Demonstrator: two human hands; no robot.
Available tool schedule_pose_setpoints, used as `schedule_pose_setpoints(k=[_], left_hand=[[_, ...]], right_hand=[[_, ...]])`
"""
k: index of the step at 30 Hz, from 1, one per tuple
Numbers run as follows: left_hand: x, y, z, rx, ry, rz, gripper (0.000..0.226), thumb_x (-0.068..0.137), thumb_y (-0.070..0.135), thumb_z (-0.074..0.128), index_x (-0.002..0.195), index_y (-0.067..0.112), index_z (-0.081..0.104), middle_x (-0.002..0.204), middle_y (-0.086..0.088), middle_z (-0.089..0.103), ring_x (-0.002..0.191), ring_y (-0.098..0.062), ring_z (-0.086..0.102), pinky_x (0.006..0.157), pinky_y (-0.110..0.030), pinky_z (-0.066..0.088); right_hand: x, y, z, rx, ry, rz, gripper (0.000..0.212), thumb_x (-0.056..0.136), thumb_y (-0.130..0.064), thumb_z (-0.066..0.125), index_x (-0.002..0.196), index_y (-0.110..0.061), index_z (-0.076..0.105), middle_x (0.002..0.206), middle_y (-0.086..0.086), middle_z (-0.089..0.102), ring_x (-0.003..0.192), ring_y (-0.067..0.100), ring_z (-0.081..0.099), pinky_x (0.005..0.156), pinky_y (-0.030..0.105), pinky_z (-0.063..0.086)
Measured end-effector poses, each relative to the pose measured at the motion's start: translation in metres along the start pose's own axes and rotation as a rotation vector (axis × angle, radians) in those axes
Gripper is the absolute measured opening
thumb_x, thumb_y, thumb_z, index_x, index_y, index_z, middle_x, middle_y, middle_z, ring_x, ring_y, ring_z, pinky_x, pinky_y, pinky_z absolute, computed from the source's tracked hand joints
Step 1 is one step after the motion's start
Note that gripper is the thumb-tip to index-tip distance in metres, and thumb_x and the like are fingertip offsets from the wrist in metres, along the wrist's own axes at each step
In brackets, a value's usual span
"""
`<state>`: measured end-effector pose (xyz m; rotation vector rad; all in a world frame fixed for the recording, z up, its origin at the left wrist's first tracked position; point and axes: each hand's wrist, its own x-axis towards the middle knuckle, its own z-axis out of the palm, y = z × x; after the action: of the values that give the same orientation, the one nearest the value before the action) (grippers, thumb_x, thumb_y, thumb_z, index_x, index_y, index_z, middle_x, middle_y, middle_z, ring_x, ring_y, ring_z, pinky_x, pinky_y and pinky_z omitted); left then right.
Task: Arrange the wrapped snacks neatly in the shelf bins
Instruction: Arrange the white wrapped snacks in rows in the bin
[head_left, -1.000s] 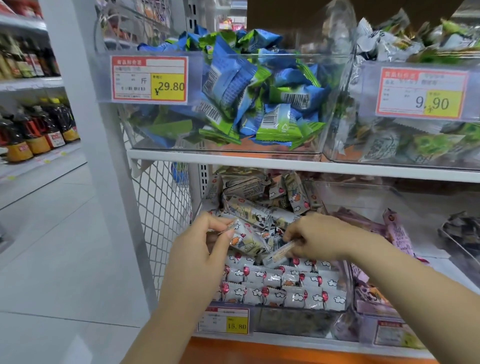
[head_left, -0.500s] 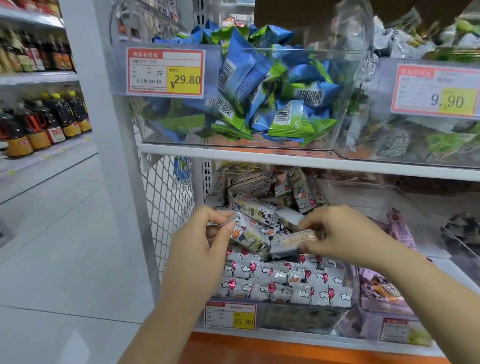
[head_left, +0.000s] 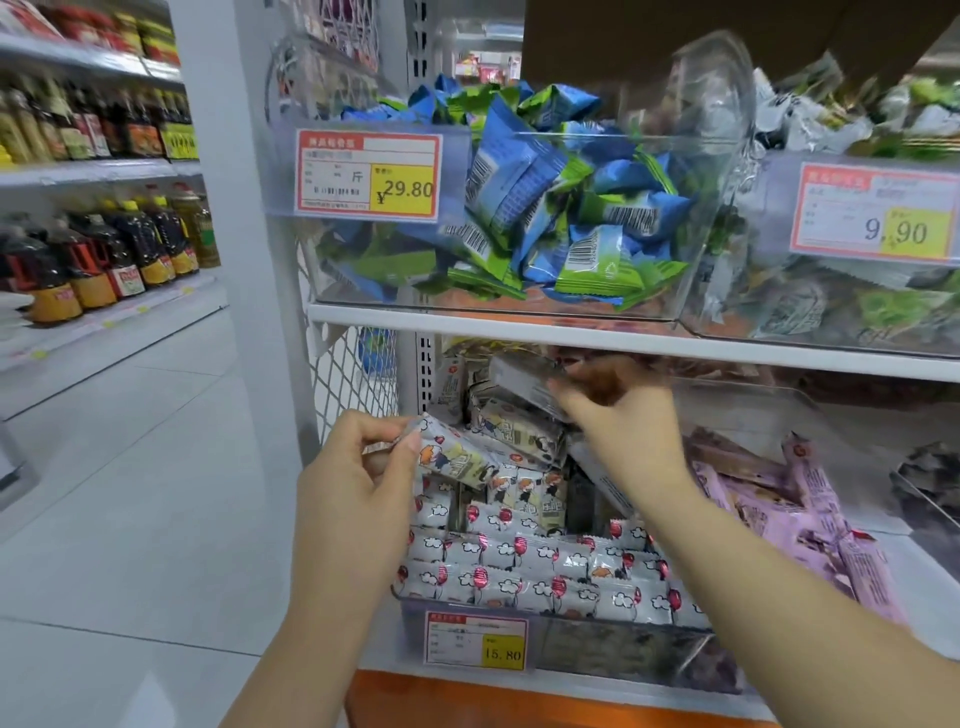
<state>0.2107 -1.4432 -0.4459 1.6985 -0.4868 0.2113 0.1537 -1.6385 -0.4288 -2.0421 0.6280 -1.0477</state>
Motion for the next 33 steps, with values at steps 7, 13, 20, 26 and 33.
schedule_pose_setpoints(k=[7,13,20,26,33], left_hand=[[0.0,-0.001,-0.005,0.033,-0.033,0.003,0.014,0.09,0.02,0.058,0.078,0.025,0.053,0.092,0.025,0.061,0.077,0.01,0.057,0.056,-0.001,0.04],[0.003,-0.004,-0.009,0.02,-0.046,-0.011,0.011,0.091,0.021,0.057,0.08,0.022,0.053,0.096,0.026,0.061,0.073,0.006,0.059,0.049,-0.003,0.042],[0.002,-0.007,-0.01,0.056,-0.064,0.007,0.012,0.09,0.024,0.058,0.08,0.028,0.052,0.092,0.031,0.058,0.083,0.016,0.055,0.061,0.001,0.04],[0.001,-0.007,-0.007,0.043,-0.05,0.03,0.014,0.089,0.023,0.059,0.079,0.029,0.052,0.096,0.029,0.061,0.082,0.014,0.058,0.062,-0.004,0.044],[-0.003,-0.004,0.006,0.044,-0.071,0.036,0.013,0.088,0.024,0.06,0.078,0.03,0.053,0.095,0.029,0.062,0.084,0.013,0.057,0.062,0.0,0.04]], right_hand=[[0.032,-0.001,0.062,-0.432,-0.037,-0.004,0.032,0.08,-0.057,0.055,0.069,-0.027,0.06,0.073,-0.006,0.068,0.075,0.019,0.064,0.082,0.034,0.05],[0.027,0.001,0.073,-0.493,-0.14,-0.066,0.042,0.069,-0.07,0.047,0.086,-0.035,0.062,0.086,-0.011,0.069,0.092,0.017,0.062,0.1,0.047,0.04],[0.008,-0.005,0.033,-0.435,-0.332,-0.22,0.05,0.081,-0.052,0.06,0.129,-0.038,0.052,0.121,-0.006,0.063,0.103,0.022,0.061,0.09,0.034,0.049],[-0.005,0.008,-0.036,-0.684,-0.41,-0.214,0.036,0.083,-0.046,0.063,0.117,-0.034,0.061,0.111,-0.016,0.067,0.104,0.006,0.061,0.091,0.027,0.045],[-0.012,0.023,-0.032,-1.063,-0.381,-0.294,0.05,0.078,-0.06,0.058,0.116,-0.03,0.049,0.104,-0.008,0.064,0.102,0.017,0.059,0.093,0.034,0.033]])
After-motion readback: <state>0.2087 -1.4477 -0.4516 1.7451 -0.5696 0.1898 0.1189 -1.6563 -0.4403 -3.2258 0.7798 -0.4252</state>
